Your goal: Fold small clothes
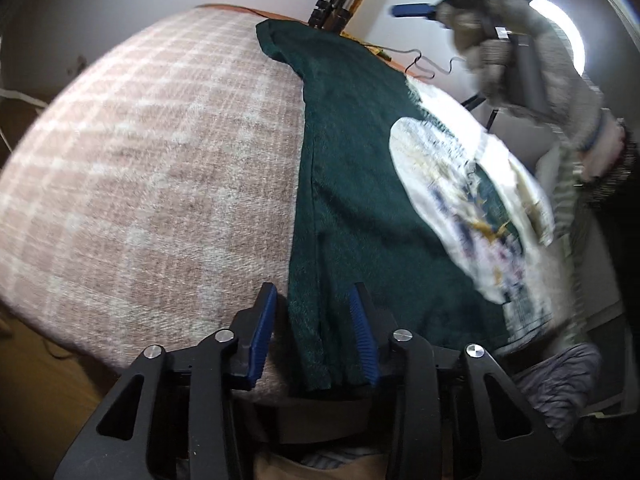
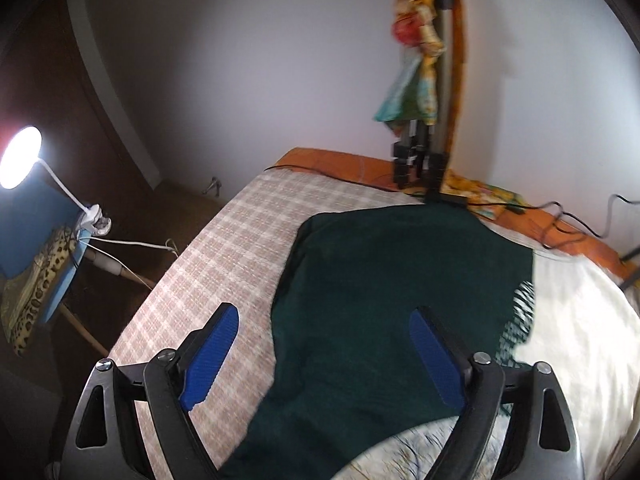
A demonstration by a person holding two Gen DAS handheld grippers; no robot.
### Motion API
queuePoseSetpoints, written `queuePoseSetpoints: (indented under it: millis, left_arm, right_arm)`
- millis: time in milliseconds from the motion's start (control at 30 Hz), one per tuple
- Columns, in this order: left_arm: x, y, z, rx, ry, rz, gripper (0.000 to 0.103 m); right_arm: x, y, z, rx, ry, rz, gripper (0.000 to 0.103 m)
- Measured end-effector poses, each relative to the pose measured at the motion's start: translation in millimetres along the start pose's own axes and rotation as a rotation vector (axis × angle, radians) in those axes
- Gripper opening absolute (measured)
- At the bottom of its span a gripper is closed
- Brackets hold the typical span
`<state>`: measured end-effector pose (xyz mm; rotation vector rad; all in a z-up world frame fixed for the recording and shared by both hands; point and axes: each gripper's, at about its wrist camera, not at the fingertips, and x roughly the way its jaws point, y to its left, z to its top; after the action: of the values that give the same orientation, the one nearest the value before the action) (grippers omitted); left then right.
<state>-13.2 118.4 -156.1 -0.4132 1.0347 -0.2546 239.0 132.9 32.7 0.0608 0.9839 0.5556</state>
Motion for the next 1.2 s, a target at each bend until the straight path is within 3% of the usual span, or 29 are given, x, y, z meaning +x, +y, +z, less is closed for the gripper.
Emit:
queuePoseSetpoints:
  millis: [367,667,867,967,1200]
  left_arm:
    - [10.0,-1.8,2.7,0.007,0.012,-0.083,0.011]
    - [10.8,-2.1,5.9,0.008,-0.004,-0.127,0.006]
    - [13.3,-8.5,7.8,0.021,-0.010,-0.142,0.004]
    - [11.0,-12.8,9.1,0.037,-0.027,-0.151,0.002]
    - [3.9,-35.6,13.9,0.094,-0.067,-0.183,0.002]
  right_arm:
    - [111.3,45.5,28.1,-0.114,0.143,-0.075,0.075]
    - [166.0,50.2,36.3,-0.173,0.213,-0.163,0.058]
    - [181.9,41.7,38.6,-0.179,0.248,-0.198,0.031]
    - [179.5,33.5,40.0,-0.160,0.236,-0.182,0.005]
    - [140.4,5.6,49.7,-0.089,0.138,-0.160,0.000]
